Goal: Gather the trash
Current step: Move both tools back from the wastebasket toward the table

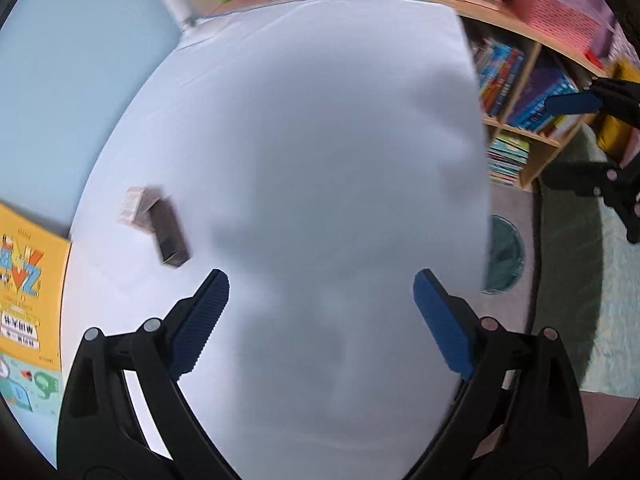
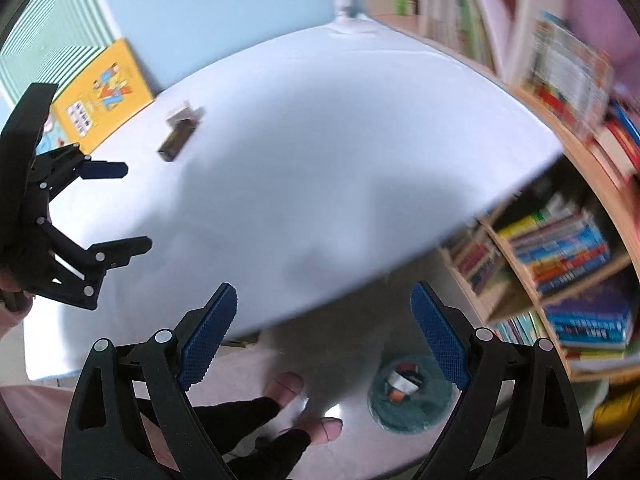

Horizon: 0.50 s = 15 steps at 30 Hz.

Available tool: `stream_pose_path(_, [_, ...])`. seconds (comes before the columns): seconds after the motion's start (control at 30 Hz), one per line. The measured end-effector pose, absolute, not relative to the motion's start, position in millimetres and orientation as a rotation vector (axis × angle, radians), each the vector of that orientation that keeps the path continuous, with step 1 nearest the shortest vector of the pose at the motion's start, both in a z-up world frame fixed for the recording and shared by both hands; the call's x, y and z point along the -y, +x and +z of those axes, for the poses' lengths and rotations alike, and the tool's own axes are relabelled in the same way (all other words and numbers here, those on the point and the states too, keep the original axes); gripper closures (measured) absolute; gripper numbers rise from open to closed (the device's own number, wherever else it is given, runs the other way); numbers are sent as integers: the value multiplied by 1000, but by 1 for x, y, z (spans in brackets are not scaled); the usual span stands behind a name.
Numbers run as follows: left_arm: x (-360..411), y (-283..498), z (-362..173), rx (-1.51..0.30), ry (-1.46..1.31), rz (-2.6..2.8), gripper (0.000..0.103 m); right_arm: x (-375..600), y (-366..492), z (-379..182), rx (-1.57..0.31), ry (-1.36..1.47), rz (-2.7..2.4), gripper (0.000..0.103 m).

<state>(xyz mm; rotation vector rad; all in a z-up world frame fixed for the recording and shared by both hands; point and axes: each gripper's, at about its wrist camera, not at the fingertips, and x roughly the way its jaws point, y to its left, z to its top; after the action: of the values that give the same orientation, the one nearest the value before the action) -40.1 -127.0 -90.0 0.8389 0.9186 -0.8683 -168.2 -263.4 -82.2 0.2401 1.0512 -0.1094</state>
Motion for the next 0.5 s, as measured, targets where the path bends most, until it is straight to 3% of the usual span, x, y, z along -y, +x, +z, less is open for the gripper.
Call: stream_pose_path(0.5, [65, 81, -85, -950, 808, -760, 12, 182, -48, -88, -1094, 172, 42, 15])
